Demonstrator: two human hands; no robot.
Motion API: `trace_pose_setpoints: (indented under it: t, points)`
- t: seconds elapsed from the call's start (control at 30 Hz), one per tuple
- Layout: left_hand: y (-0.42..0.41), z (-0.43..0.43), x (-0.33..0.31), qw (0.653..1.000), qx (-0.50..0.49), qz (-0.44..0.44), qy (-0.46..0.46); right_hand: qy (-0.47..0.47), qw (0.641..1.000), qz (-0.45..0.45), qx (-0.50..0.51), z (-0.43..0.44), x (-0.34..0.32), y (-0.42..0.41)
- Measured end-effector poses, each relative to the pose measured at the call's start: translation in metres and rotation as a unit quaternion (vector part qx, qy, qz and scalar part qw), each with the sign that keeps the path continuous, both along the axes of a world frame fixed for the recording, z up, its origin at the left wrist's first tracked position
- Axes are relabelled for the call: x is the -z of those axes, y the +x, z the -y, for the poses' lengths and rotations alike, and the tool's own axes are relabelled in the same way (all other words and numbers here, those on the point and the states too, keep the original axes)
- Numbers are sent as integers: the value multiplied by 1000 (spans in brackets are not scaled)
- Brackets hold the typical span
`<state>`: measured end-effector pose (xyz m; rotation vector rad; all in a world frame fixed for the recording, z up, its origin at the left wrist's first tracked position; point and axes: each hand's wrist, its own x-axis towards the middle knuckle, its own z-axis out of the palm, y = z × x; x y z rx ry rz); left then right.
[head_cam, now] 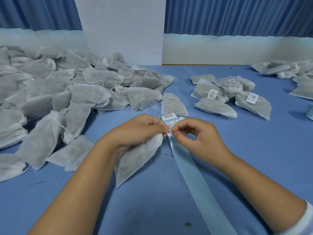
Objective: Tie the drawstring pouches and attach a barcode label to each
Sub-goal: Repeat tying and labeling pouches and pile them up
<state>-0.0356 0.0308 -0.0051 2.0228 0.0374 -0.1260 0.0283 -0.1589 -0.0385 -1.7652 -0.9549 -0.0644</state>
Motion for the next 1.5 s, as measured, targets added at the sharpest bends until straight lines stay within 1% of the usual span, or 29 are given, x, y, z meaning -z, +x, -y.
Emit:
trace_pose_setpoints:
  t: [0.13, 0.27, 0.37, 0.53, 0.63, 0.73, 0.87, 0.93, 1.03, 1.17, 1.27, 1.33, 1.43, 1.5]
  points:
    - [1, -1, 2, 1000, -8, 8, -1, 8, 1000, -8, -1, 0, -1, -1]
    - [2, 1, 4, 1000, -11, 6, -18, 38, 998, -54, 7, -1, -2, -3]
    - [1, 2, 4, 1000, -10, 6, -9, 27, 997, -69, 17, -2, -1, -3]
    - [2, 0, 3, 1000, -19, 11, 15, 16, 992, -123, -5, -1, -2, 0]
    - [3, 1, 5, 999, -39, 1, -22, 43, 987, -152, -32, -2, -7, -1]
    - [3, 4, 5, 998, -13, -16, -54, 52, 985, -159, -42, -3, -9, -2]
    - [1, 6, 3, 997, 38, -49, -49, 64, 985, -154, -49, -6, -8, -7]
    - [0, 5, 2, 996, 41, -59, -59, 70, 984, -159, -36, -6, -9, -7]
    - [-1, 4, 2, 996, 26, -47, -66, 79, 982, -167, -29, -6, -9, -6]
    - [-1, 4, 0, 999, 2, -18, -38, 78, 982, -174, -8, -6, -8, -4]
    - [-2, 9, -2, 999, -30, -6, -30, 99, 972, -214, -4, -5, -8, -2]
    - [-1, 15, -2, 997, -69, 21, -15, 119, 959, -257, -6, -6, -8, -1]
    - [1, 23, 1, 984, -96, 106, 107, 154, 935, -319, -11, -7, -10, -2]
    - [1, 27, 4, 971, -110, 141, 158, 172, 923, -343, -14, -7, -11, -3]
